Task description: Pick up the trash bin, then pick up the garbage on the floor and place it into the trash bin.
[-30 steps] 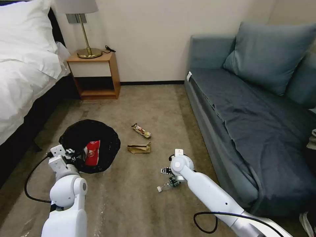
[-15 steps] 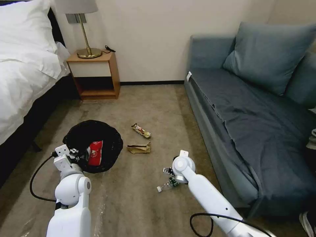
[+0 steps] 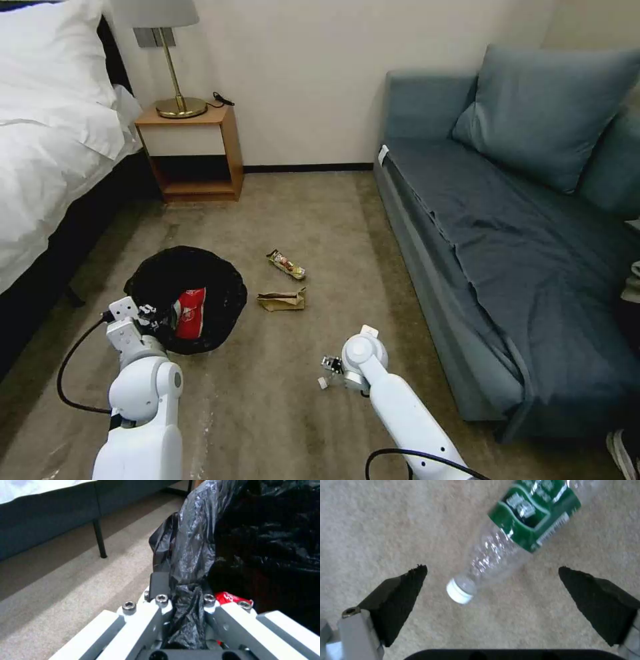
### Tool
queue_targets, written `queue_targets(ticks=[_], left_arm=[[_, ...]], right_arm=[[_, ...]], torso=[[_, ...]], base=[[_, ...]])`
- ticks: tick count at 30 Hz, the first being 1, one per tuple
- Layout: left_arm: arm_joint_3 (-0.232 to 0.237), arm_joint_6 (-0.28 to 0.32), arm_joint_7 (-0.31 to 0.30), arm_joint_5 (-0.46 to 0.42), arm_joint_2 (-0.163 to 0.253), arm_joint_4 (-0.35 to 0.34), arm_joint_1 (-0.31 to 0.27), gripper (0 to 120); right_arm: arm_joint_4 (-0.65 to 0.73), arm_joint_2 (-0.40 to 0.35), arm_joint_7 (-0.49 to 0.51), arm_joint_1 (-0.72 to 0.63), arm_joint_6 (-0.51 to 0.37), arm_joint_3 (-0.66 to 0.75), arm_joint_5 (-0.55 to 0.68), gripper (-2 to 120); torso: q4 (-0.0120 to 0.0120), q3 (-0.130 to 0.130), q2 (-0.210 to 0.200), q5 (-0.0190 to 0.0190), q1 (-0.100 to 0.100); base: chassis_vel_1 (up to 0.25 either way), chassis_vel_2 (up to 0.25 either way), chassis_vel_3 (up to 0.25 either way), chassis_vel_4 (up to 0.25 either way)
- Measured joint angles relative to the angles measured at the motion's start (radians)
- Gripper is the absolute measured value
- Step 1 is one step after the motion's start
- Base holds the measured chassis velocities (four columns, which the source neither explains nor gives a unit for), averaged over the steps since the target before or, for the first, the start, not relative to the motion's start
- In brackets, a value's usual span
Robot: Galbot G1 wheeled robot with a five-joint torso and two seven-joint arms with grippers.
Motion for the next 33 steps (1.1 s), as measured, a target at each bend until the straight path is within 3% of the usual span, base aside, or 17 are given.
queue_targets(ticks=[13,29,33], left_arm=[[-0.006,-0.002,-0.003,0.000,0.002,-0.014,0.016,2],[0.000,-0.008,-0.011,0.016,-0.007,-0.017,0.021,2],[0.001,-0.010,-0.011,0.019,-0.010,-0.018,0.022,2]], right_arm=[[-0.085,0.004,-0.056,0.038,0.010,0.017,-0.075,100],[-0.242,0.061,-0.151,0.063,0.027,0.102,-0.207,99],[-0.261,0.068,-0.174,0.060,0.039,0.112,-0.239,82]], torso=[[-0.0001,0.000,0.000,0.0000,0.000],[-0.0001,0.000,0.000,0.0000,0.000],[0.0000,0.000,0.000,0.0000,0.000]], base=[[0.000,0.000,0.000,0.000],[0.000,0.000,0.000,0.000],[0.000,0.000,0.000,0.000]])
